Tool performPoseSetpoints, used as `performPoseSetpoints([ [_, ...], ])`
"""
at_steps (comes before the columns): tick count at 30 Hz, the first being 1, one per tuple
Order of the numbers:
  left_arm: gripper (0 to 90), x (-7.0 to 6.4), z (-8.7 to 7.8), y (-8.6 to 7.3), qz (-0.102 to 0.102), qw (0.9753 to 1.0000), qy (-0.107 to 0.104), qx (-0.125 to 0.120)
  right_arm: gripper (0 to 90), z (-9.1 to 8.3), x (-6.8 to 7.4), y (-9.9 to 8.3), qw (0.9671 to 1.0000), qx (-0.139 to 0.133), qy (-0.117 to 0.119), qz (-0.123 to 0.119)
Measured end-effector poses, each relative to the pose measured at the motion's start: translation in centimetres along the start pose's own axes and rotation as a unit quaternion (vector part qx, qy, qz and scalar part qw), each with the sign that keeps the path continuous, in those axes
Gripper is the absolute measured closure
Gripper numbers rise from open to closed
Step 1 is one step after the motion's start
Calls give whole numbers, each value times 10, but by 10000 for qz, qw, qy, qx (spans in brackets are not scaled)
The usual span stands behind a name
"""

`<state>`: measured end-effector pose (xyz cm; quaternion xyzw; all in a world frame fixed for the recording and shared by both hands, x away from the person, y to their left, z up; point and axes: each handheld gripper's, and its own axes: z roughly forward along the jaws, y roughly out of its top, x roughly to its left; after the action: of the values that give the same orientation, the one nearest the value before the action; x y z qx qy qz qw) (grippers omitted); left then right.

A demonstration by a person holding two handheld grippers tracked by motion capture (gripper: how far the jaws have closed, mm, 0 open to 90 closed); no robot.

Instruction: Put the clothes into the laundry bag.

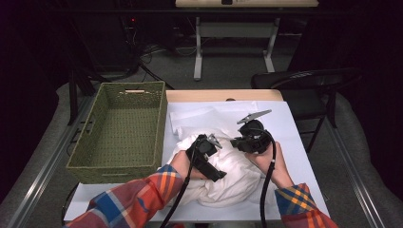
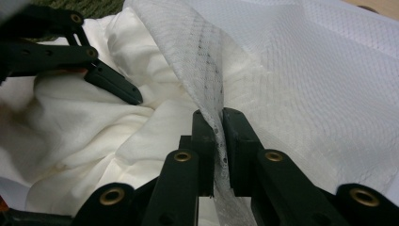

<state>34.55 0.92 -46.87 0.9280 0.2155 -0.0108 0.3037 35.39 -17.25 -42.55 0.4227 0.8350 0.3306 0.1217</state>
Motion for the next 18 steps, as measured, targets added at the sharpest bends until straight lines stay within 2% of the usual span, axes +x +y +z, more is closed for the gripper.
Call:
performPoseSetpoints([
  [1,50,1,6,0,43,9999,-123,54,827,1,0,-1,10000,31,11,-17],
  [5,70,3,26,-3,64,9995,-107,306,781,3,-1,-3,9999,43,134,-76],
  [8,225,2,37,-9,119,9995,-18,291,817,3,-3,-5,9999,66,140,-69],
  [9,298,2,39,-11,143,9996,39,239,832,3,-3,-5,9999,76,134,-72],
  [12,506,4,39,-18,153,9998,-55,-104,867,4,-3,-6,9998,152,88,-58],
  [13,543,6,38,-20,134,9997,-101,-157,873,4,-2,-6,9998,172,52,-65],
  [16,604,9,30,-22,-93,9991,-154,-393,879,3,0,-5,9998,156,33,-75],
  [17,616,9,28,-22,-182,9988,-44,-446,880,3,0,-4,9998,157,43,-82],
  [18,621,10,25,-21,-298,9984,-28,-475,881,2,0,-4,9999,136,55,-68],
])
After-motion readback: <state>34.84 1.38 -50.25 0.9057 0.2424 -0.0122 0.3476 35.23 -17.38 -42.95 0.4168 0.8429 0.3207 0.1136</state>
